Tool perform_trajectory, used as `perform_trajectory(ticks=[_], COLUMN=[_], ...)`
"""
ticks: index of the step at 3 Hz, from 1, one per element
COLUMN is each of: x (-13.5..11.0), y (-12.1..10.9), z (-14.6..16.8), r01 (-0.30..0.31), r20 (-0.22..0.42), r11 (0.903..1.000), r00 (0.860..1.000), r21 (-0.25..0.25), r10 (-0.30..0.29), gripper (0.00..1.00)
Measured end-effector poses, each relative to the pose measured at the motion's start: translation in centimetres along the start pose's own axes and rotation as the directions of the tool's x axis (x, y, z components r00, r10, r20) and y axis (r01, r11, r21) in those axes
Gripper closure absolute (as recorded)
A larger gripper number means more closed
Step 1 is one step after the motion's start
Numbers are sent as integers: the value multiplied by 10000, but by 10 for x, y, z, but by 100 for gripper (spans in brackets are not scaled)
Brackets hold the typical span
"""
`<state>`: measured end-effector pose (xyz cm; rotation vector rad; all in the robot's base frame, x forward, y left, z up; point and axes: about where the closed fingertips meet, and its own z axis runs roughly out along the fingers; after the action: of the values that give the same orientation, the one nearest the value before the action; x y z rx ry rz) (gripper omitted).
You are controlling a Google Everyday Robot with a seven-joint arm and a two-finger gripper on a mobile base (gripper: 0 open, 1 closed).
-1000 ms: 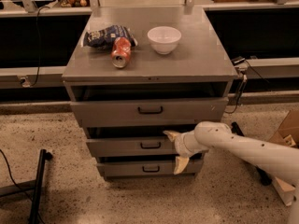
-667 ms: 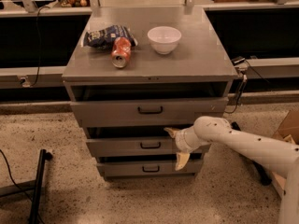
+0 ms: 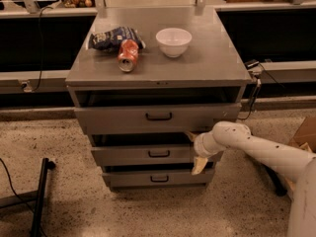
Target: Open middle drawer
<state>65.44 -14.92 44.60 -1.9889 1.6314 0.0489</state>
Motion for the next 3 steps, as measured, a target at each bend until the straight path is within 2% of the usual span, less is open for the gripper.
perform_trajectory(ticks=[1, 2, 3], x=[14, 29, 37], y=[-4, 1, 8], z=[3, 2, -3], r01=[-136, -415, -695], r20=[-556, -878, -854], r11=[9999, 9991, 9971], r00=[9984, 9953, 9941], r21=[29, -93, -314], r10=[138, 406, 666], gripper=[0, 18, 29])
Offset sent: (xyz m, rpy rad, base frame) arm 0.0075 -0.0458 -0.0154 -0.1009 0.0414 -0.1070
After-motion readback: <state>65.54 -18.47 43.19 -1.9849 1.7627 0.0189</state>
